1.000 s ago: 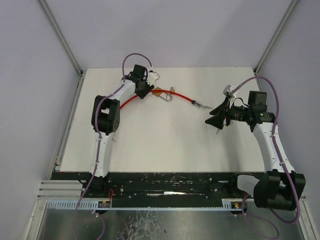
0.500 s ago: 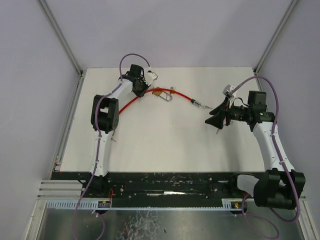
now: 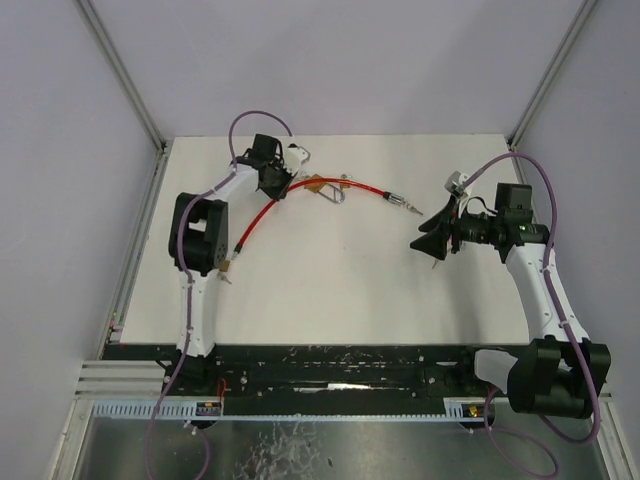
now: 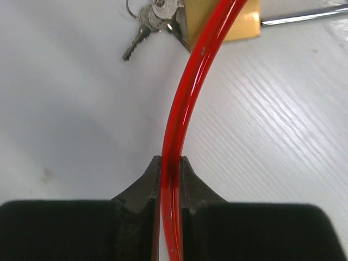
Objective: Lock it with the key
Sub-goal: Pick up the lock from the center of the board.
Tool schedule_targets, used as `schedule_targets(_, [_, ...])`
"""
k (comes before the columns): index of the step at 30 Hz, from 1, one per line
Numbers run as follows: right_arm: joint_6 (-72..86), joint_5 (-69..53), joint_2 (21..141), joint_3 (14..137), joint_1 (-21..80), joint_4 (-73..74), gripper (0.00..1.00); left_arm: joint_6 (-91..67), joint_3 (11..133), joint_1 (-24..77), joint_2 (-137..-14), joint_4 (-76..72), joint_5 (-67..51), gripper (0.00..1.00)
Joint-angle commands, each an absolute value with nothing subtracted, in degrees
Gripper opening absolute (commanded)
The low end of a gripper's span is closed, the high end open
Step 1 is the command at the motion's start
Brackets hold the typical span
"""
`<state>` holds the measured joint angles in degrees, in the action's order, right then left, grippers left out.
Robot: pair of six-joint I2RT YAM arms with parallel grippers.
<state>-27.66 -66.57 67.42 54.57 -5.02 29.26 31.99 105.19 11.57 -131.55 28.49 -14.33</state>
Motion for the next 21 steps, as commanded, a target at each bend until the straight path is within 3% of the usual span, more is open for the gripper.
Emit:
schedule_targets(1, [-29.08,-68.0,67.9,56.83,-4.66,30.43,0.68,23.23,94.27,11.65,-118.13,12.96,-17.74,0.0])
schedule_targets(7, [-29.4,-68.47,68.17,57.05,-4.66,30.8,0.68,20.07,78.45,15.35,-104.37,2.32,-13.65,0.0])
schedule_targets(16, [-28.04,-69.87,67.98,55.88,-4.66,28.33,0.68,16.89,64.61,22.55,-87.68,-8.08,-11.66,0.0])
schedule_targets(21, [-27.5,-70.99,69.8,55.87,-4.66,23.75,0.77,10.7,60.12,24.32,-81.05,-12.3,-13.26,0.0])
